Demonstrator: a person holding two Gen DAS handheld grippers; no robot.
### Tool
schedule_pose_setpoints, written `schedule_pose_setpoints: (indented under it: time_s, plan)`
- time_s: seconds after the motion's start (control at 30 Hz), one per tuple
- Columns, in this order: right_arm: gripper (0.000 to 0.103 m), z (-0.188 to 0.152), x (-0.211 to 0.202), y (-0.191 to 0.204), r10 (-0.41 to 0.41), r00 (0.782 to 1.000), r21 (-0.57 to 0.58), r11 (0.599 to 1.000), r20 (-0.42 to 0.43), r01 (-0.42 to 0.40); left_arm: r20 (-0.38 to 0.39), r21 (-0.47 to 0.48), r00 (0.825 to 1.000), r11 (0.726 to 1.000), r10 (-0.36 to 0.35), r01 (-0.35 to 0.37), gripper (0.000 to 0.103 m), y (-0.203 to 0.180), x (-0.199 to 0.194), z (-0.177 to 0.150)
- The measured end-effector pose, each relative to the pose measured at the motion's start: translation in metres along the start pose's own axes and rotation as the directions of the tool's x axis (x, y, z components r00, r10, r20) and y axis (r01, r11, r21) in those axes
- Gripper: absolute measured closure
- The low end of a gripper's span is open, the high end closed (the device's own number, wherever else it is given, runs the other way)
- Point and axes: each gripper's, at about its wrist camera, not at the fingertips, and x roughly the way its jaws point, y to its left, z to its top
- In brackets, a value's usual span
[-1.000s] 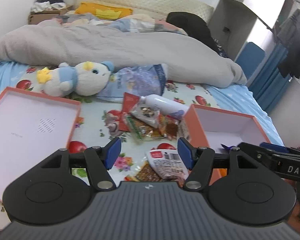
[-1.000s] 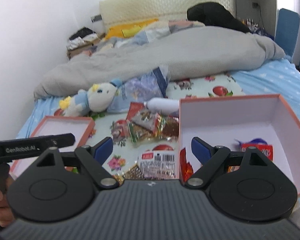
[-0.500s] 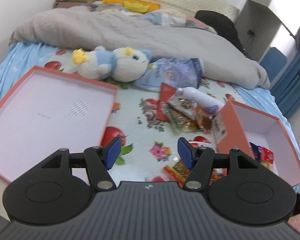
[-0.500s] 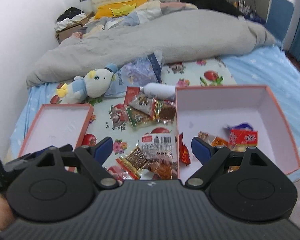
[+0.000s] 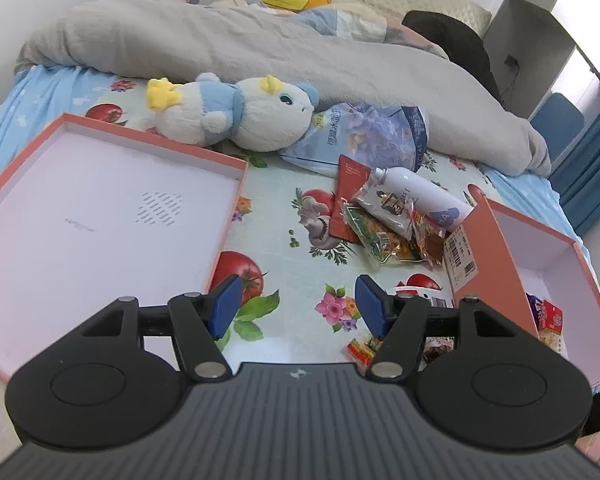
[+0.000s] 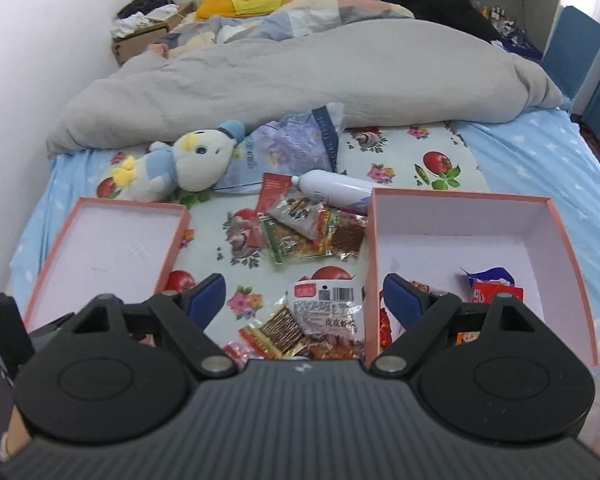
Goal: Organize snacks
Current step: 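Withdraw both open grippers from the box toward the snack pile, then grasp the green-labelled bag with left gripper while right reaches into the pile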
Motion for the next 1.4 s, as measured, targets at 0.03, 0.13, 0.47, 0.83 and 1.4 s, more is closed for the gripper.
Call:
schedule_pose_setpoints:
  time_s: [0.03,0.13,0.47,0.83,1.4]
  plan:
    - [0.016,0.003,0.005,-0.004,-0.004,1.000,0.012,1.000,-0.004,0.004,-0.005,0.001,1.000,1.000,-0.002,0.002,0.035,-0.002,0.005,0.002]
    - [0.016,0.007,0.017,-0.014,0.014,1.000,0.047,0.999,-0.020,-0.013,-0.019,0.011,1.000,1.000,-0.004,0.005,0.035,-0.009,0.023,0.009]
    - [0.016,0.023,0.060,-0.036,0.036,0.998,0.109,0.994,-0.054,-0.030,-0.073,0.036,0.997,0.999,-0.037,0.040,0.035,-0.036,0.095,0.038]
    - [0.016,0.038,0.088,-0.030,0.077,0.996,0.040,0.996,-0.051,-0.075,-0.151,0.040,0.986,0.996,-0.076,0.083,0.035,-0.047,0.173,0.066]
    - [0.016,0.078,0.212,-0.026,0.194,0.966,-0.037,0.978,-0.172,-0.203,-0.213,0.016,0.949,0.970,-0.233,0.242,0.048,-0.048,0.251,0.081]
